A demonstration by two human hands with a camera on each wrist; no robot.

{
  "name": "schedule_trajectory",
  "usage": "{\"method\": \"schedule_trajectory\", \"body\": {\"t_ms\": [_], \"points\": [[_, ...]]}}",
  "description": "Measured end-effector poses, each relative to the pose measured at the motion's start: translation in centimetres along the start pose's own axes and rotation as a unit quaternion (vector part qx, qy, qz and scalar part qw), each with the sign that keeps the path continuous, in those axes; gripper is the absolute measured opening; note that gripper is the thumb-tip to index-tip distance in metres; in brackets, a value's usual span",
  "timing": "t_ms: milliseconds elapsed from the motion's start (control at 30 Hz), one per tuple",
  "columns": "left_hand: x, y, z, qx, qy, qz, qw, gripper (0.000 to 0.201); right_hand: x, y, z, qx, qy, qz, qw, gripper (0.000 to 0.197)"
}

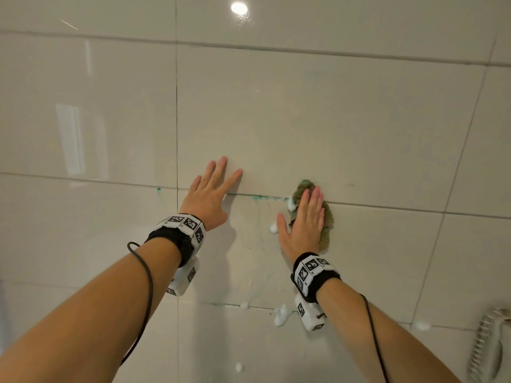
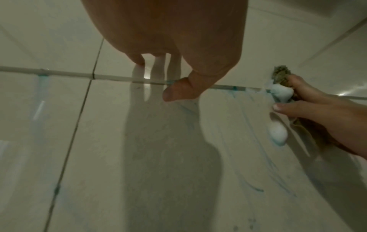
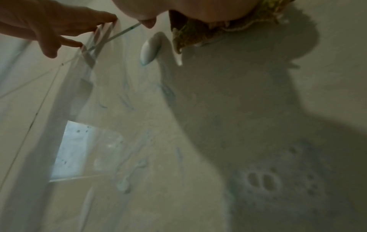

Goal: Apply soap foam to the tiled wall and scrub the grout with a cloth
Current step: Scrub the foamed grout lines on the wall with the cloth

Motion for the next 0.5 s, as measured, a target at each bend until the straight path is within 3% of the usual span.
{"method": "schedule_trajectory", "body": {"t_ms": [500], "points": [[-4.4, -0.3, 1.8, 0.011, 0.016, 0.024, 1.0, 0.109, -5.3, -2.3, 0.7, -0.033, 0.027, 0.008, 0.999, 0.087]]}}
Point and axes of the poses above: each hand's wrist, its own z-axis away from the middle knuckle, its own y-axis out of the back of the hand, x = y × z, the point moved 2 cm from there along -z, towards the middle knuckle, and after that the axes turned 3 degrees about -y, right-handed, at the moved point
